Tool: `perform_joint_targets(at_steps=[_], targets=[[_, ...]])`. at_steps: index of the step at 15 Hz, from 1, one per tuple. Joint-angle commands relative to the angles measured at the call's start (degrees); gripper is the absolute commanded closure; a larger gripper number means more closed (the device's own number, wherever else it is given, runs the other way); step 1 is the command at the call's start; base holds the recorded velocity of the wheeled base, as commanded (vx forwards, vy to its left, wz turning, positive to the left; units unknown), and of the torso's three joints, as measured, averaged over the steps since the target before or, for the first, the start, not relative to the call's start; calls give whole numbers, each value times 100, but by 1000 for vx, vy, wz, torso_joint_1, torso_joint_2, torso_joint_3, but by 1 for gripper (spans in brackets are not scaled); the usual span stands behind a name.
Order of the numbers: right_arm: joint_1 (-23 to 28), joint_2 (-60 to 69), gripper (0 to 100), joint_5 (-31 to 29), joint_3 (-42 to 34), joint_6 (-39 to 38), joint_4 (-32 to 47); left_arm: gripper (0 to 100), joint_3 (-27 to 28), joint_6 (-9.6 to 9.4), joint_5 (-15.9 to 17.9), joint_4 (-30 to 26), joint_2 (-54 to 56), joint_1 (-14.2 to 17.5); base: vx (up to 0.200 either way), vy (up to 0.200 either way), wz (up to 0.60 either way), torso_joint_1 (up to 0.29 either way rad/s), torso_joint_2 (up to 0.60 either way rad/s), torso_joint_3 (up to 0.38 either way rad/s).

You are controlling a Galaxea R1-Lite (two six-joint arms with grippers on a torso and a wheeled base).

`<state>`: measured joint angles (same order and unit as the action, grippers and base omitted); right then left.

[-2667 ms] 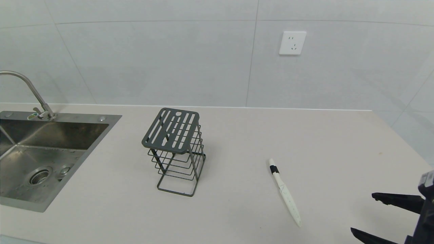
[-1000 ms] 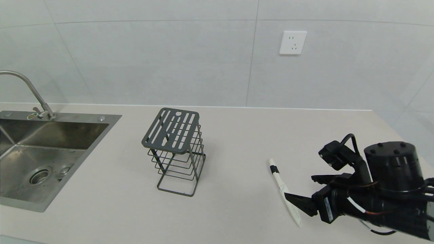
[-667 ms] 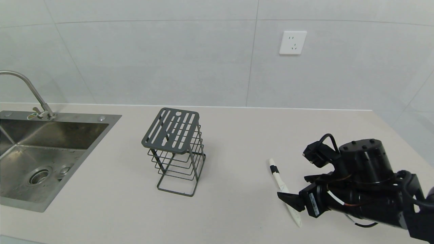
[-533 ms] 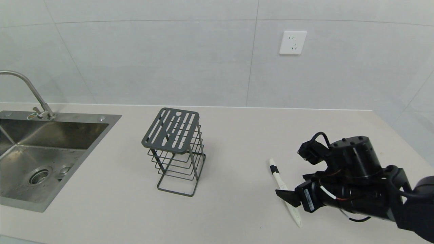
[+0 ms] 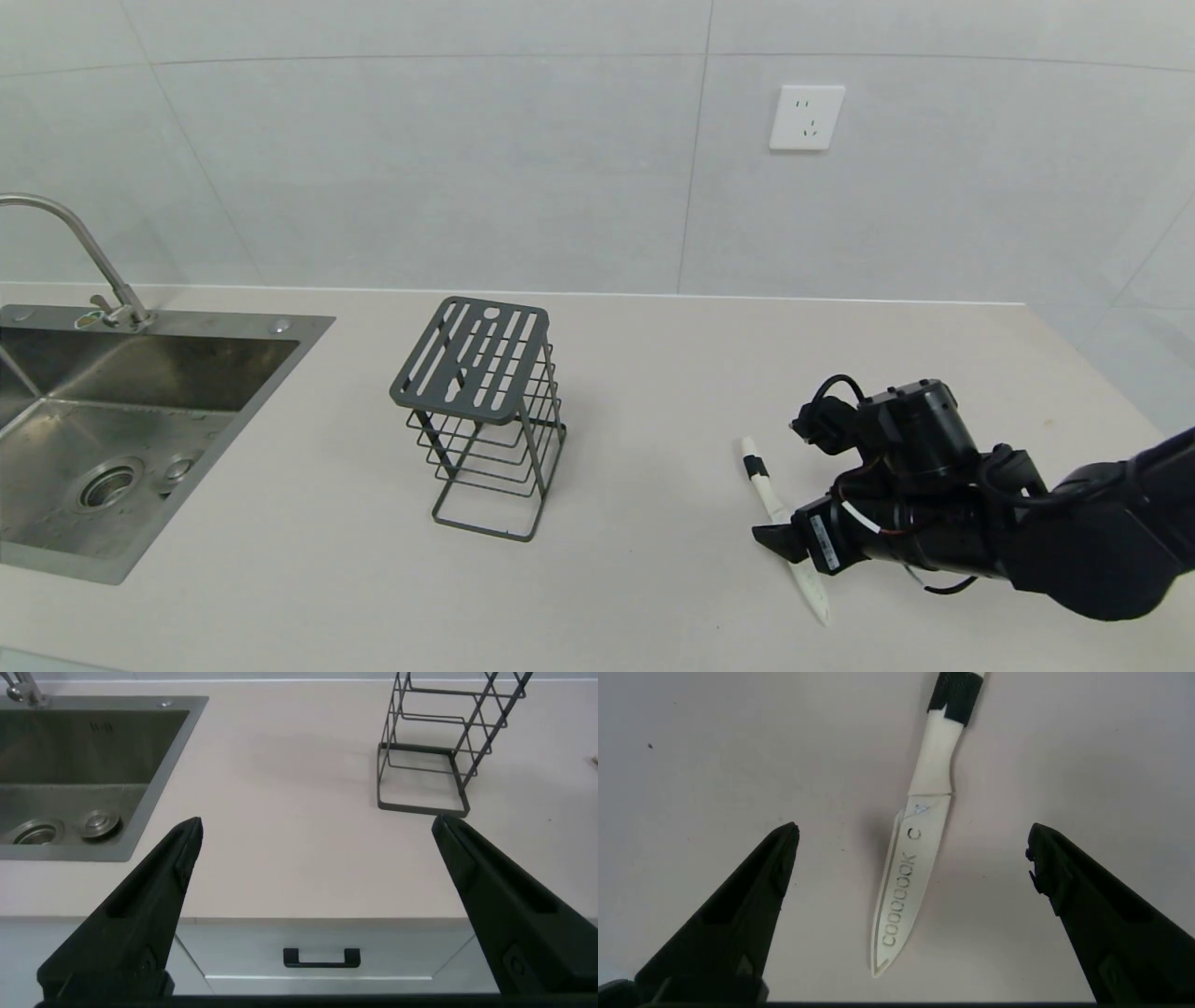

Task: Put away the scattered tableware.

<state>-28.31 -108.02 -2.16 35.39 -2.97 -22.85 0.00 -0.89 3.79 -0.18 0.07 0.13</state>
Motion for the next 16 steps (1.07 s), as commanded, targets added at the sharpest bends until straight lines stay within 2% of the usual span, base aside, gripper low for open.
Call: perform_joint_targets(at_steps=[1,4,16], targets=[[9,-272,0,-4,47,7,-9,0,0,1,-1,1,-7,4,0,0,0,0,0,0],[9,-527,0,-224,179,34,-18,0,0,-8,-1,1,-7,4,0,0,0,0,0,0],[18,-799,0,-232,425,87,-53,0,0,-8,-1,1,-7,4,0,0,0,0,0,0]])
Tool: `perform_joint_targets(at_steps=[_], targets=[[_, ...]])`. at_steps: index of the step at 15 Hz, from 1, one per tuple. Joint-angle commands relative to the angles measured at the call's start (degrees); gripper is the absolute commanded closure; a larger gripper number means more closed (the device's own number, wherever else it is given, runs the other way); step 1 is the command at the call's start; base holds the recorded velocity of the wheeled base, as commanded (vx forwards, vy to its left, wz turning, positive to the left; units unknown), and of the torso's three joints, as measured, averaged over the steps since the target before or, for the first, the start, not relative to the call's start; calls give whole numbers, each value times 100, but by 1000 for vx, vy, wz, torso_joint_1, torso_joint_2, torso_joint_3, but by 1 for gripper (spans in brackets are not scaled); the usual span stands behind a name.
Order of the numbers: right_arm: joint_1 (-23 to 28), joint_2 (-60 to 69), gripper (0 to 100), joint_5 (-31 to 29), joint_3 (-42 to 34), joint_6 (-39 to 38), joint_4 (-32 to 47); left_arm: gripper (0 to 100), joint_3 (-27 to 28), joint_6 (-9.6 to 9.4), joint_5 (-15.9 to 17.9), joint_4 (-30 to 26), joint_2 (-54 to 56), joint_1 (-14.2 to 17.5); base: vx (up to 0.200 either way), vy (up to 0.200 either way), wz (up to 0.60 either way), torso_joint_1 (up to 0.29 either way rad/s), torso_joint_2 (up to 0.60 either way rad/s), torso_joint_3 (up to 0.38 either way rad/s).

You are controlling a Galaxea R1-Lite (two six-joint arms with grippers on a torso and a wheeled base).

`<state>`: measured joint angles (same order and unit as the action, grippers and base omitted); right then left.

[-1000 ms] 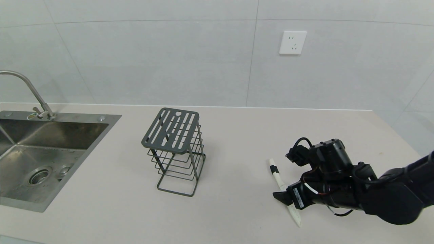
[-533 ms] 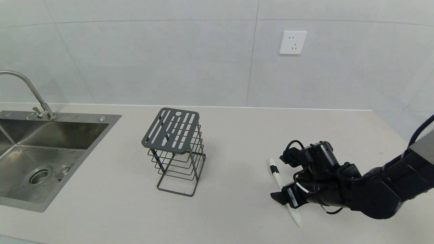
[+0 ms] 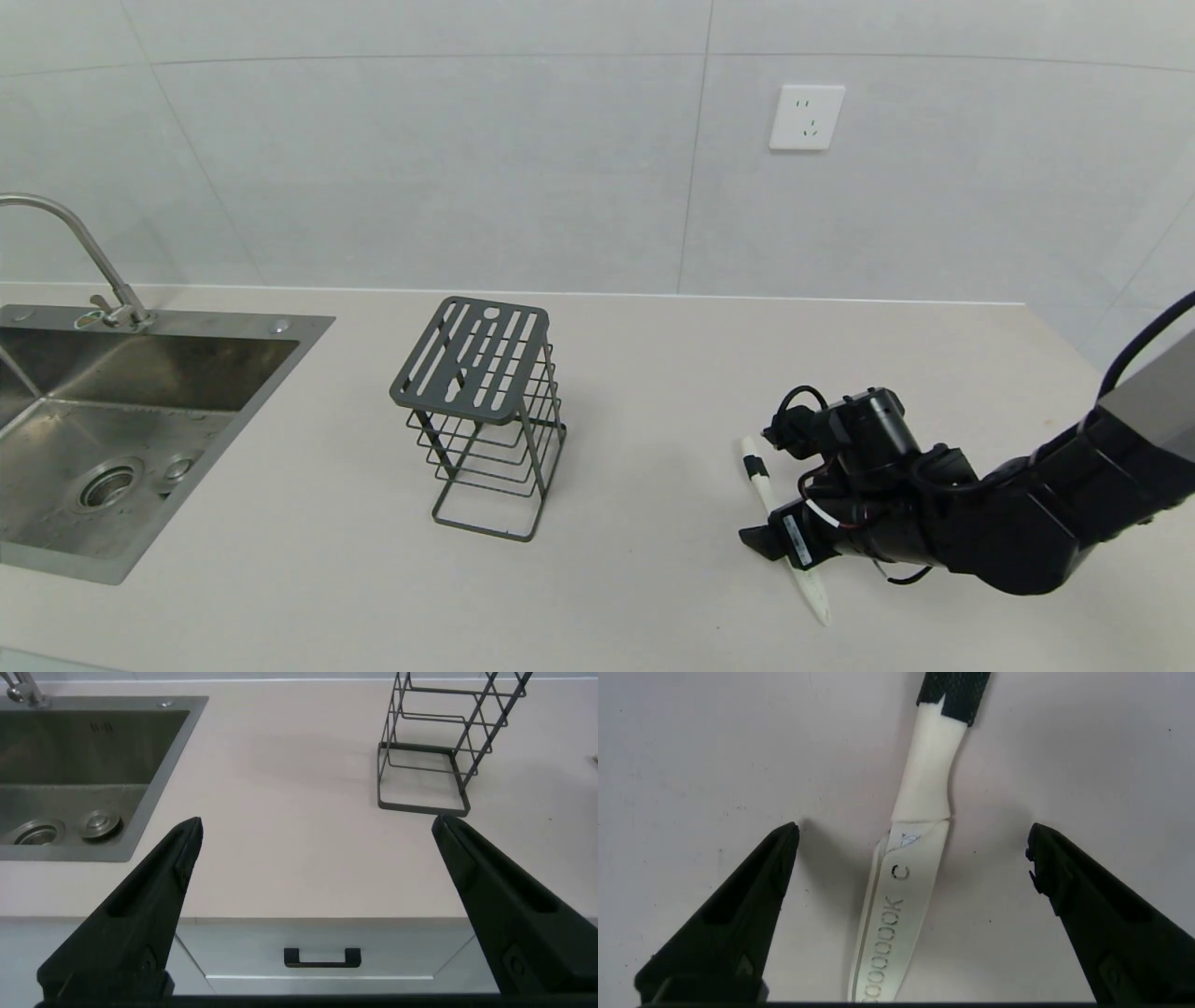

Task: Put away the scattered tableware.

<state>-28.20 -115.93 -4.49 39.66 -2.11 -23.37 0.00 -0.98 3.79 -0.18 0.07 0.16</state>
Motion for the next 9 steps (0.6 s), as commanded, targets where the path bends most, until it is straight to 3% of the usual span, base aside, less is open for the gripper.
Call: perform_joint_targets(at_steps=[1,9], targets=[[7,-26,100,0,-28,0,8,0,0,1,-1,1,-7,2,0,0,0,0,0,0],[7,-61,100,-17,-125,123,-1,0,0,27,-1,9,-7,2,0,0,0,0,0,0]])
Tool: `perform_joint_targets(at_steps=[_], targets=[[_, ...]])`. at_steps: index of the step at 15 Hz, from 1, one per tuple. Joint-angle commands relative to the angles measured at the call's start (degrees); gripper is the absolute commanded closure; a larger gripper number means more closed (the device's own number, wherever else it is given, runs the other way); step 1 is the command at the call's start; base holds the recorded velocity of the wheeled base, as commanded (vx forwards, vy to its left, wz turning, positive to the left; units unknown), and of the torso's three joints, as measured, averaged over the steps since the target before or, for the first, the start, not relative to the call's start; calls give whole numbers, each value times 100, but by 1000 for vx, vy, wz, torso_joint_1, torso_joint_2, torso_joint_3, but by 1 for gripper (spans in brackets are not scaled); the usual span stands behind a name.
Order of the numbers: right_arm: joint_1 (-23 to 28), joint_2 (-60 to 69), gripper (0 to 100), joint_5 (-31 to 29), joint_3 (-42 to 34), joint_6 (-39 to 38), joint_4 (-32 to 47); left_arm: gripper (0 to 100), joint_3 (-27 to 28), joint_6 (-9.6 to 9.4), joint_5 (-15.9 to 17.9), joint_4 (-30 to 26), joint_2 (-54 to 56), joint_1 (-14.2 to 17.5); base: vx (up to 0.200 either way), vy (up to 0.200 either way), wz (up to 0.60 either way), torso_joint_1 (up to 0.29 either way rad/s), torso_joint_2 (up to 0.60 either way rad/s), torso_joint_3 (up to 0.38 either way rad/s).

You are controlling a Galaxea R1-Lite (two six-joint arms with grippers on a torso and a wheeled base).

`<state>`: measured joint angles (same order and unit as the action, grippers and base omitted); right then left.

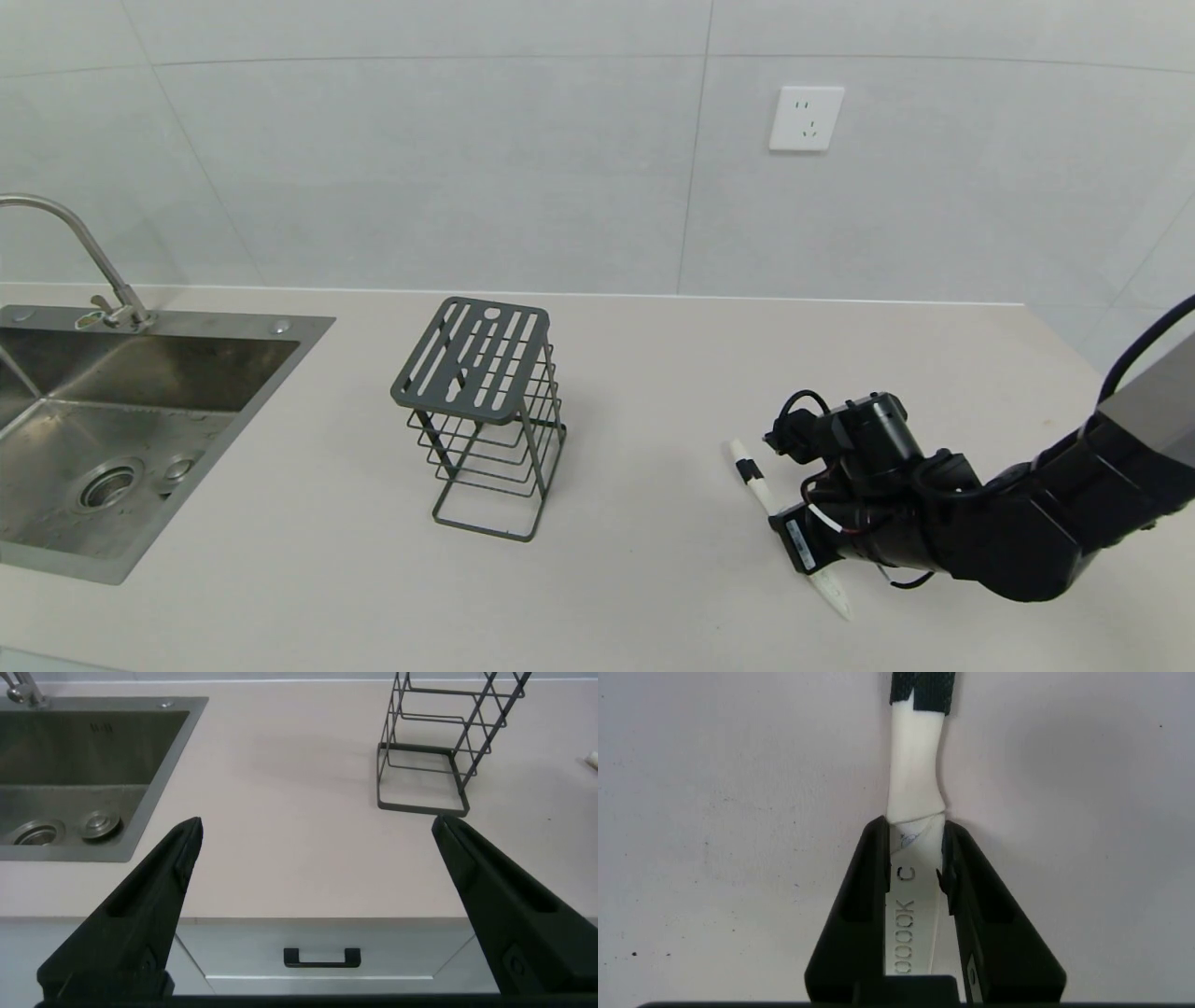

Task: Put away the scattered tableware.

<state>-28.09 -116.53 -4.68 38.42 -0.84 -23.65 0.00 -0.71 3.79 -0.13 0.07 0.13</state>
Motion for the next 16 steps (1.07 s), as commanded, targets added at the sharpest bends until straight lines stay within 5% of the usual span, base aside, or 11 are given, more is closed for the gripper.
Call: perform_joint_targets(at_steps=[1,16], targets=[[-4,25,100,2,-2,5,27,0,0,18,-1,5,-7,4,0,0,0,0,0,0],[-127,930,100,20,-529,31,-711,0,0,36,-10,22,-7,4,0,0,0,0,0,0]])
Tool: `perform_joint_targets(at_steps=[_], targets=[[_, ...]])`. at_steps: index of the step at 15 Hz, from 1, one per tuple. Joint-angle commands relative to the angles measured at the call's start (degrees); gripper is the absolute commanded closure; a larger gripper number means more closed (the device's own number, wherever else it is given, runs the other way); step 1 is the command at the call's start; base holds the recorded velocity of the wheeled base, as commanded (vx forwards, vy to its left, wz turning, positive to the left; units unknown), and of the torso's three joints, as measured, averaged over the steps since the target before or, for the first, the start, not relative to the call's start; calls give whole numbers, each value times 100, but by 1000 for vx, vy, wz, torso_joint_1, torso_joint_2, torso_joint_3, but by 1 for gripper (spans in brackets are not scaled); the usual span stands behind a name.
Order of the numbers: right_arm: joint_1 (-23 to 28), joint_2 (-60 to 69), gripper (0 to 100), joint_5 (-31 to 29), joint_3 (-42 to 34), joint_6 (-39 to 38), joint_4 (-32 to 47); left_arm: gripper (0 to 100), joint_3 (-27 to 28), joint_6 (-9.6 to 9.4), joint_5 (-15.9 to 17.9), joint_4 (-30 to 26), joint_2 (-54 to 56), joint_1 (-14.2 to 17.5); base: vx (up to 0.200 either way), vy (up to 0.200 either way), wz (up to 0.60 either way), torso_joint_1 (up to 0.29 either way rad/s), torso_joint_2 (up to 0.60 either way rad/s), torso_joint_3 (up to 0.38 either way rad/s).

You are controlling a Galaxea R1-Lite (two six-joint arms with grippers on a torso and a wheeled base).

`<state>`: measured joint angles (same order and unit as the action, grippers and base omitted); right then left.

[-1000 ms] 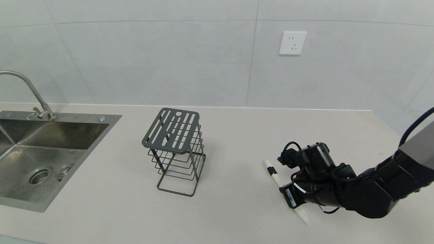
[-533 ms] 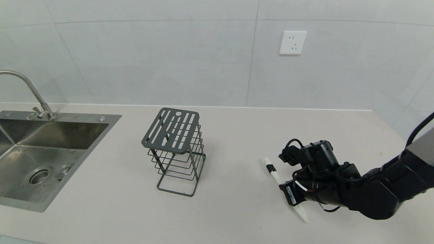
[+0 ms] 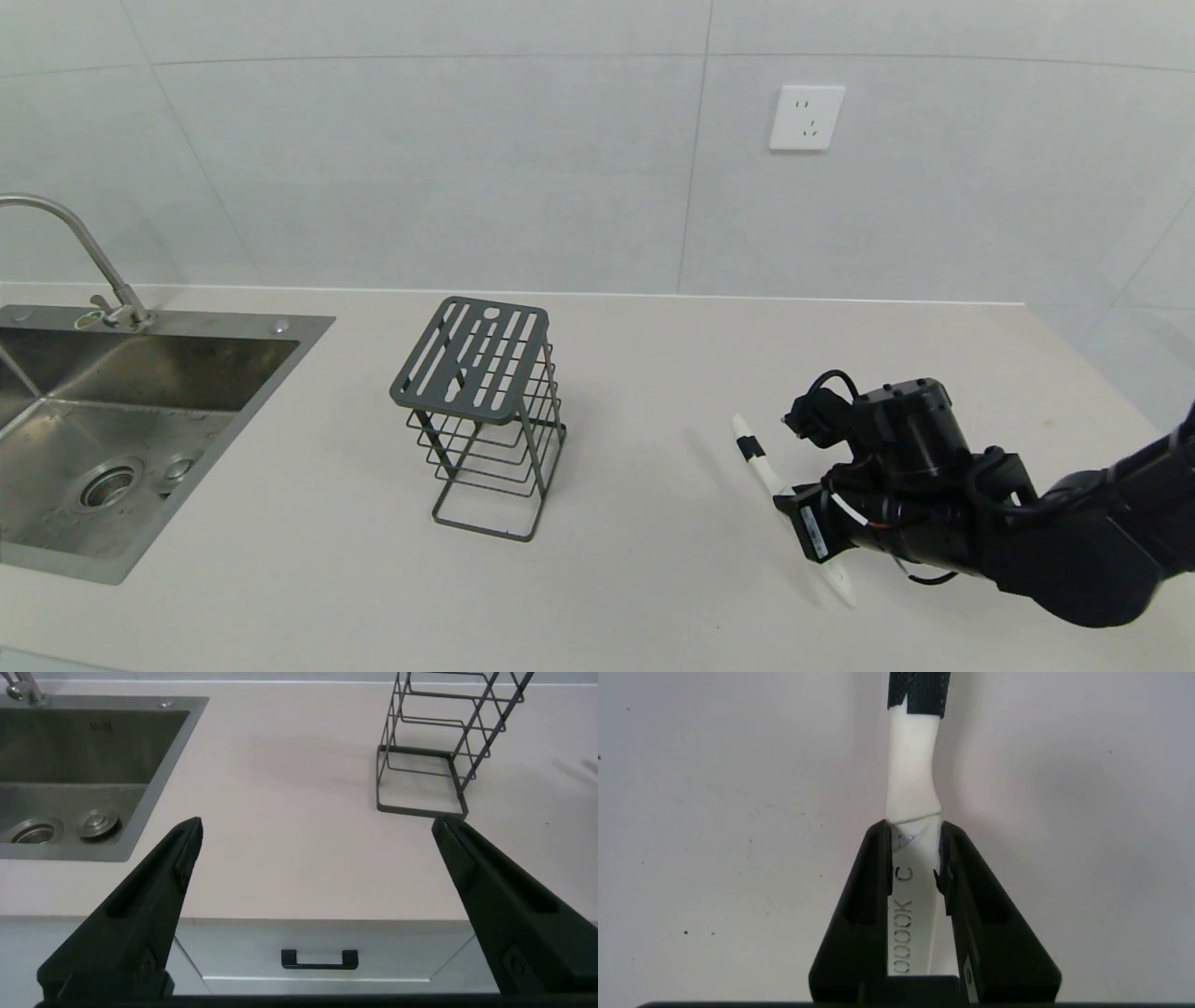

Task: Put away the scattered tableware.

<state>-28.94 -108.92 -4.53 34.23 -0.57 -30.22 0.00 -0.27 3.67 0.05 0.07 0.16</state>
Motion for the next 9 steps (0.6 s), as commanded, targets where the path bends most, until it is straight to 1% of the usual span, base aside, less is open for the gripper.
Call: perform_joint_targets(at_steps=[1,2,4,5,6,7,8,9], targets=[[-94,249,100,5,-268,110,-335,0,0,-8,2,-5,-7,2,0,0,0,0,0,0],[-103,258,100,14,-347,207,-485,0,0,-17,11,-14,-7,2,0,0,0,0,0,0],[-94,275,100,23,-575,418,-951,0,0,-193,125,13,-7,2,0,0,0,0,0,0],[-103,293,100,32,-655,418,-1109,0,0,-325,222,65,-7,2,0,0,0,0,0,0],[-129,363,100,40,-778,418,-1285,0,0,-377,292,426,-7,2,0,0,0,0,0,0],[-156,451,100,40,-892,409,-1425,0,0,-377,327,1155,-7,11,0,0,0,0,0,0],[-156,548,100,67,-980,409,-1548,0,0,-395,565,1797,-7,11,0,0,0,0,0,0],[-156,627,100,76,-1024,400,-1610,0,9,-272,1039,1990,-7,2,0,0,0,0,0,0]])
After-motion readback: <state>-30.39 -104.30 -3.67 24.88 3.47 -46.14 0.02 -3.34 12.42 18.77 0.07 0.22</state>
